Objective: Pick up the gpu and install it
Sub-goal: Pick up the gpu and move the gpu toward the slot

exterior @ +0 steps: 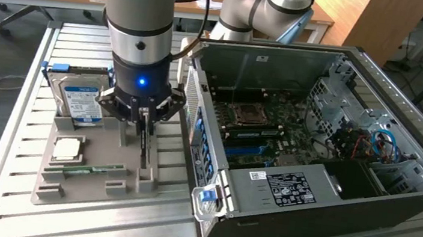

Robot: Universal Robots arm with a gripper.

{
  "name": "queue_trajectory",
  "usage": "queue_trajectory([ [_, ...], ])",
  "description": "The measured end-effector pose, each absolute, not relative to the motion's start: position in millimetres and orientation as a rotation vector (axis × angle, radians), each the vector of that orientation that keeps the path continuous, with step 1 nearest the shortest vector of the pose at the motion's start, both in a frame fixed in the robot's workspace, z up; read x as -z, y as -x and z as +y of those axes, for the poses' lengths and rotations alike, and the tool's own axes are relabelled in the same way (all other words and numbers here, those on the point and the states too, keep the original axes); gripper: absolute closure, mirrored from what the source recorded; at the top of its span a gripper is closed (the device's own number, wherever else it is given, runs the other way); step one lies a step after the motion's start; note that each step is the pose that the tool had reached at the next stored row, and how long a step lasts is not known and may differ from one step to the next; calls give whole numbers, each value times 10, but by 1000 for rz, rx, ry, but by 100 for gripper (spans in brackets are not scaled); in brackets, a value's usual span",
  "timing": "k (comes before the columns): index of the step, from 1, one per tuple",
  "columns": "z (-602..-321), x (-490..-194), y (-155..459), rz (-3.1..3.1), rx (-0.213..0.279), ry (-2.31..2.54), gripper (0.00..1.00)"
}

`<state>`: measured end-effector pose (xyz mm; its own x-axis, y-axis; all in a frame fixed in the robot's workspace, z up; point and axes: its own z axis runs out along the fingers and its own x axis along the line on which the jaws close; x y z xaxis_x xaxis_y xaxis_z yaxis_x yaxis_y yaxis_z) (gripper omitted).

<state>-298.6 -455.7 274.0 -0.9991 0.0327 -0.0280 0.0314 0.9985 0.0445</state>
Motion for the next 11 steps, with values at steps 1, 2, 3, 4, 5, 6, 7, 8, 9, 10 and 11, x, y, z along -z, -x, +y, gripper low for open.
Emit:
queue_trajectory([
  [1, -4556, -2744, 2986, 3112, -68, -50, 74],
  [2, -4556, -2754, 2986, 3112, -68, -50, 74],
  [3, -4556, -2768, 2986, 3112, -69, -50, 74],
  [4, -4556, -2786, 2987, 3112, -69, -50, 74],
  [5, -4556, -2805, 2987, 3112, -68, -50, 74],
  [6, -4556, -2822, 2987, 3112, -69, -49, 74],
  [7, -4556, -2838, 2987, 3112, -69, -49, 74],
  [8, -4557, -2853, 2987, 3112, -69, -49, 74],
  [9, -4556, -2869, 2987, 3112, -69, -49, 74],
  [10, -4556, -2880, 2987, 3112, -69, -49, 74],
  [11, -4556, -2890, 2987, 3112, -69, -49, 74],
])
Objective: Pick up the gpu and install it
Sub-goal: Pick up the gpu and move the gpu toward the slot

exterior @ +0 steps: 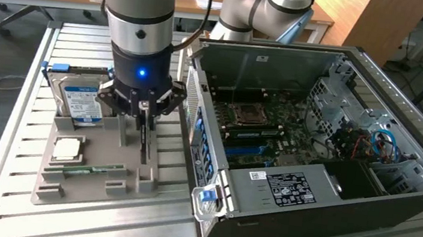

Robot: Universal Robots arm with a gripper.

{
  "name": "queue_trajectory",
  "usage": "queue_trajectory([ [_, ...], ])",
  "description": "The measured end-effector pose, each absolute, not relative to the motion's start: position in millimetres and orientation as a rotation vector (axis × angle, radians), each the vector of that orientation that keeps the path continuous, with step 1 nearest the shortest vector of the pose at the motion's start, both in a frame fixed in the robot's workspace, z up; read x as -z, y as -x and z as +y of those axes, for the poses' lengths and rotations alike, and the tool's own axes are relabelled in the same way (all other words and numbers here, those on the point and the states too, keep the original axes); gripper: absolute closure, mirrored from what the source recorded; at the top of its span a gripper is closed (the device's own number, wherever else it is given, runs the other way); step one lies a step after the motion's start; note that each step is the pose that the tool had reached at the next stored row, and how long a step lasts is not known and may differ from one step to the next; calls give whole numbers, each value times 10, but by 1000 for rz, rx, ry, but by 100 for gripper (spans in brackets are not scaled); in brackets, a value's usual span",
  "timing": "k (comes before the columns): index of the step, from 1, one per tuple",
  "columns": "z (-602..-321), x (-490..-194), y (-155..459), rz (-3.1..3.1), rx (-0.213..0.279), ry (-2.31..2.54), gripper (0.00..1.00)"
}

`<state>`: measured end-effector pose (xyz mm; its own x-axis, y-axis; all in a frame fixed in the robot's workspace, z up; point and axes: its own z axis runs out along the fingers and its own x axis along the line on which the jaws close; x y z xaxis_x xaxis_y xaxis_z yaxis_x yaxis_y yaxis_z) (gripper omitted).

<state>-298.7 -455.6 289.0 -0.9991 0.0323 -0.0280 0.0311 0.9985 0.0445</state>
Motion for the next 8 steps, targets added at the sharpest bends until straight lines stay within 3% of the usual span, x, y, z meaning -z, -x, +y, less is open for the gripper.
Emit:
queue_trajectory([
  [8, -4556, -2935, 2987, 3112, -69, -48, 74],
])
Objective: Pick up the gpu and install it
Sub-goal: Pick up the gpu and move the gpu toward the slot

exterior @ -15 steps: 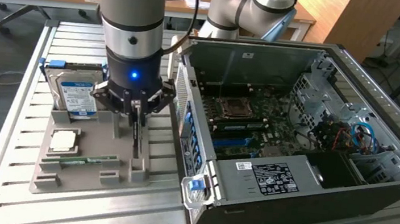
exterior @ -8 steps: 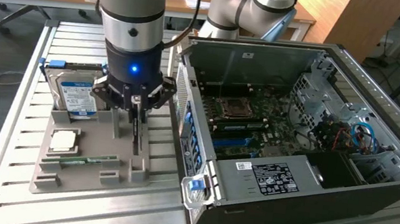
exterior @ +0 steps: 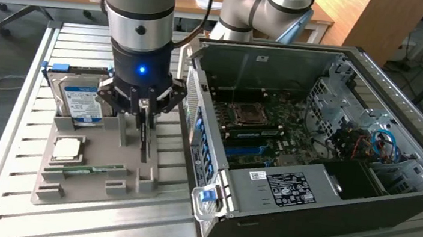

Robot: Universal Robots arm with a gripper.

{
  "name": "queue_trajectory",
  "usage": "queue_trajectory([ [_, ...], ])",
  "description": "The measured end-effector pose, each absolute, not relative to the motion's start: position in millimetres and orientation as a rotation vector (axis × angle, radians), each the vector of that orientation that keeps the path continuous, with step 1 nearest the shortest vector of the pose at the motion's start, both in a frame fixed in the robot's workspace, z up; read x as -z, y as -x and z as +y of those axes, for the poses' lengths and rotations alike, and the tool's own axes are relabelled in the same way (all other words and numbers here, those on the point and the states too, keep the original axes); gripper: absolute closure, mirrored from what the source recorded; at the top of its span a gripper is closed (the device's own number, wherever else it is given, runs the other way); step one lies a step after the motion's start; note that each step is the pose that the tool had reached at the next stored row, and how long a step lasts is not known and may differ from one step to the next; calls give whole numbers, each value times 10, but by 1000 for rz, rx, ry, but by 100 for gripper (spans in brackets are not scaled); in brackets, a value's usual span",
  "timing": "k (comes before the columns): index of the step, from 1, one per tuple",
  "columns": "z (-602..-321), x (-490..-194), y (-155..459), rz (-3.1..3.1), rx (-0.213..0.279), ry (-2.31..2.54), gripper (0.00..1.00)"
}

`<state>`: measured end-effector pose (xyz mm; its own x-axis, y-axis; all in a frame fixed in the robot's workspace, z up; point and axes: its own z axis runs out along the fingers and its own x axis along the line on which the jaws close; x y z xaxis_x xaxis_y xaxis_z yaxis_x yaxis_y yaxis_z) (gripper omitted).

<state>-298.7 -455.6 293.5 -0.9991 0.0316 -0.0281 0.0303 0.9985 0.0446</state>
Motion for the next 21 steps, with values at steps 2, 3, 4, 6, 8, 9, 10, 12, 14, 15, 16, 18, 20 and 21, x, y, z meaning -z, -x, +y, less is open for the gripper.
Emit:
queue_trajectory([
  [2, -4556, -2943, 2987, 3112, -69, -48, 74],
  [3, -4556, -2949, 2987, 3112, -69, -47, 74],
  [4, -4556, -2961, 2987, 3112, -68, -47, 74],
  [6, -4556, -3000, 2987, 3112, -69, -46, 74],
  [8, -4556, -3045, 2986, 3112, -69, -45, 74],
  [9, -4556, -3068, 2987, 3112, -69, -45, 74],
  [10, -4556, -3090, 2986, 3112, -69, -45, 74],
  [12, -4556, -3130, 2986, 3112, -69, -44, 74],
  [14, -4556, -3159, 2986, 3112, -69, -44, 74],
  [15, -4556, -3171, 2986, 3112, -69, -44, 74],
  [16, -4556, -3181, 2986, 3112, -69, -43, 74],
  [18, -4556, -3196, 2986, 3112, -69, -42, 74],
  [20, -4556, -3207, 2986, 3112, -69, -41, 74],
  [21, -4556, -3213, 2986, 3112, -69, -41, 74],
])
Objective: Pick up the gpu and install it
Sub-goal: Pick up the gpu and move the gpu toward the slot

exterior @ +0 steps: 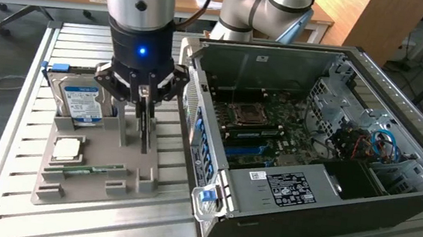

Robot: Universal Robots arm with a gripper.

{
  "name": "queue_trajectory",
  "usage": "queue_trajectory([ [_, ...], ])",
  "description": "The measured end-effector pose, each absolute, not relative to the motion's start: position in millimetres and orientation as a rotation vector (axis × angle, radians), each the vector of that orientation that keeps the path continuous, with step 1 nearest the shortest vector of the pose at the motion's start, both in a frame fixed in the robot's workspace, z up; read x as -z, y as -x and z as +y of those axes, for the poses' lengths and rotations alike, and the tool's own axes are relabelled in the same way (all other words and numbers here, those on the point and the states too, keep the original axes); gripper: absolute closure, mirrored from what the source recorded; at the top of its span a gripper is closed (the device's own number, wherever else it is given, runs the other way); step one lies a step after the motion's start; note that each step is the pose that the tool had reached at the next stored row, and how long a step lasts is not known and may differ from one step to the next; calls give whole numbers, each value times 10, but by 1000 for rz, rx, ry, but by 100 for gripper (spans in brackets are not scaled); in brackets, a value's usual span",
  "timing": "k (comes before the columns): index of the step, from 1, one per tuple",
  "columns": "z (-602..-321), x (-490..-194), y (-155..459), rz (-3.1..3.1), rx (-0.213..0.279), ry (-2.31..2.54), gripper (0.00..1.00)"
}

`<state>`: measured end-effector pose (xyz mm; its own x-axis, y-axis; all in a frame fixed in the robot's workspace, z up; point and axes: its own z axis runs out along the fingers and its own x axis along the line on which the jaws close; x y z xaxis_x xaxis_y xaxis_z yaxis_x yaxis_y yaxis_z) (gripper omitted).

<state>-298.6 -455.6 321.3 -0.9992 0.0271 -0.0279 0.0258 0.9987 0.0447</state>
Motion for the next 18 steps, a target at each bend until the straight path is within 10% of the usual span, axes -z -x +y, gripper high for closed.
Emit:
queue_trajectory([
  [18, -4556, -3301, 2986, 3112, -69, -36, 74],
])
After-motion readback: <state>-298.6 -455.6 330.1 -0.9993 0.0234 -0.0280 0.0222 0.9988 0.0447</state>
